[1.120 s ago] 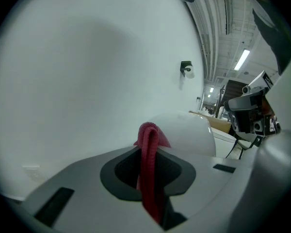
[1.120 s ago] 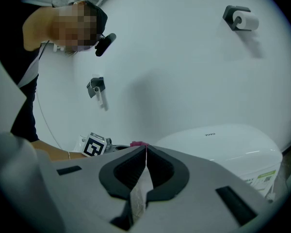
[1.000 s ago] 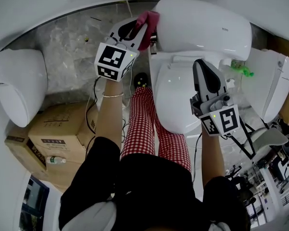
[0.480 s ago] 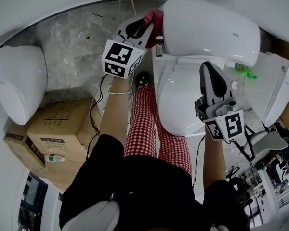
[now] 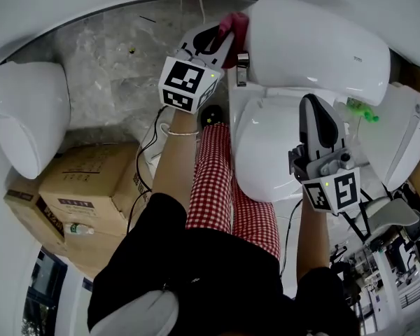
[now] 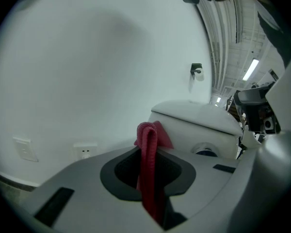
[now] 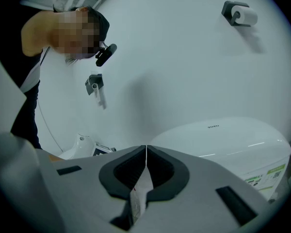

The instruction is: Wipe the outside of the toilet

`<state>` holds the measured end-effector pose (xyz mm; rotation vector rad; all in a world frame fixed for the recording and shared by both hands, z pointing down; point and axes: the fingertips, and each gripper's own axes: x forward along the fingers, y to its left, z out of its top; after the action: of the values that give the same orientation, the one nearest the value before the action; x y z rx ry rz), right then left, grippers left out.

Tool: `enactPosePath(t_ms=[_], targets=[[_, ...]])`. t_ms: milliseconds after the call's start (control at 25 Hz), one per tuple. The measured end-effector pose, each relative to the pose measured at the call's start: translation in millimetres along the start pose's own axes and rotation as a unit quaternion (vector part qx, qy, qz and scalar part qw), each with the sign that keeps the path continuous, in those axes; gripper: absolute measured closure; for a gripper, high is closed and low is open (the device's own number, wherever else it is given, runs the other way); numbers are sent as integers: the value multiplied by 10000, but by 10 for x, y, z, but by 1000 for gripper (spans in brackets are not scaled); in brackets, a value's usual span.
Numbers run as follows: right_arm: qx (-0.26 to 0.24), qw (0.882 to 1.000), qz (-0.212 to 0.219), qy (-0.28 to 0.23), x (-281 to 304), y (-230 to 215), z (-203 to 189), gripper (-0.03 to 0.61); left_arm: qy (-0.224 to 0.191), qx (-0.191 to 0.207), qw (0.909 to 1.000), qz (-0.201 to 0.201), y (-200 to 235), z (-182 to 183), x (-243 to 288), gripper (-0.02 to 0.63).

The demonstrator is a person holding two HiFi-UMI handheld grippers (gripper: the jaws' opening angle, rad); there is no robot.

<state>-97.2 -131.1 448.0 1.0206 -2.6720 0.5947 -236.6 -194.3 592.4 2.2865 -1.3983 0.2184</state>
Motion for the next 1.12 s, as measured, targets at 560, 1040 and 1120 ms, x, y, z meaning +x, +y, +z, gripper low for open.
enactPosePath(t_ms=[560, 1040, 1120], targets=[[-44, 10000, -18, -10, -11, -38, -67, 555, -37, -158, 9997, 156, 97, -207, 124, 561], [-119, 9996, 176, -207, 169, 90, 41, 555, -88, -271, 9992, 281, 154, -411, 187, 561], [-138, 9995, 196, -216, 176, 107, 60, 555, -85, -313, 9989, 327, 167, -451, 189, 561]])
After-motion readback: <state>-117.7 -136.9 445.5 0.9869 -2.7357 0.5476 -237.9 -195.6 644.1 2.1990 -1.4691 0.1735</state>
